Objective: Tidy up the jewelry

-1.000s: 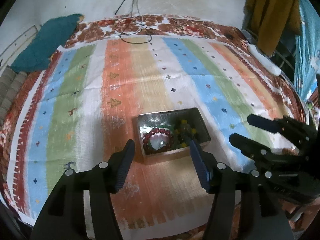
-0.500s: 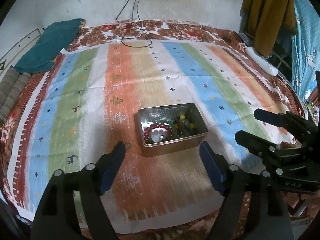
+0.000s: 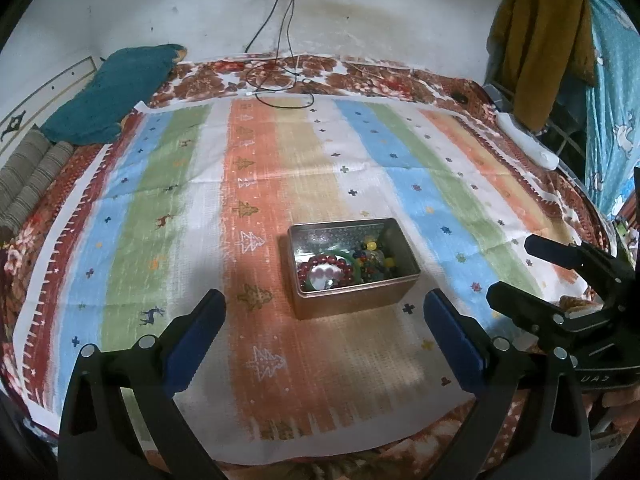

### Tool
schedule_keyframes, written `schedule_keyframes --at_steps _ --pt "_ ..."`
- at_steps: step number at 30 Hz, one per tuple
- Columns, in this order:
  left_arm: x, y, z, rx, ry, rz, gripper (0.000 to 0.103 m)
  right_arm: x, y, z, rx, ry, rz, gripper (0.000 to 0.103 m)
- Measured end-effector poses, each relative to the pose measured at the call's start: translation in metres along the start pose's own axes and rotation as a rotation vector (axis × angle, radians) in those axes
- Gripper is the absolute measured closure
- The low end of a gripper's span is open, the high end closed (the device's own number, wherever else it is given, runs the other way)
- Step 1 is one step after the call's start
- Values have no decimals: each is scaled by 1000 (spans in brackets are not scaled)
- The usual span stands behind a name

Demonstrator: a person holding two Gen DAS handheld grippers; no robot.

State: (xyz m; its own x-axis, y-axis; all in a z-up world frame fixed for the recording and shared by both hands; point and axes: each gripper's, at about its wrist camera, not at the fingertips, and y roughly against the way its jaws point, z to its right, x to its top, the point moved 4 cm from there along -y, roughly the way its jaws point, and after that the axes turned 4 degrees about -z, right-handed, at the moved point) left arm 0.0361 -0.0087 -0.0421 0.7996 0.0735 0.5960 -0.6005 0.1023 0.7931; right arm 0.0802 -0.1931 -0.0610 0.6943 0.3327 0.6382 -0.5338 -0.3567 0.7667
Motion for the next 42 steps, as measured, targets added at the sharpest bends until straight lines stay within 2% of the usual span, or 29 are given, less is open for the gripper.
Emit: schedule_keyframes --at_steps 17,30,42 --pt "-11 12 10 50 -52 48 6 -5 12 -3 0 11 43 7" --pt "-10 17 7 36 -42 88 6 -5 16 -5 -16 20 62 6" --pt "-11 21 11 43 -53 113 6 -5 20 -7 5 29 80 6"
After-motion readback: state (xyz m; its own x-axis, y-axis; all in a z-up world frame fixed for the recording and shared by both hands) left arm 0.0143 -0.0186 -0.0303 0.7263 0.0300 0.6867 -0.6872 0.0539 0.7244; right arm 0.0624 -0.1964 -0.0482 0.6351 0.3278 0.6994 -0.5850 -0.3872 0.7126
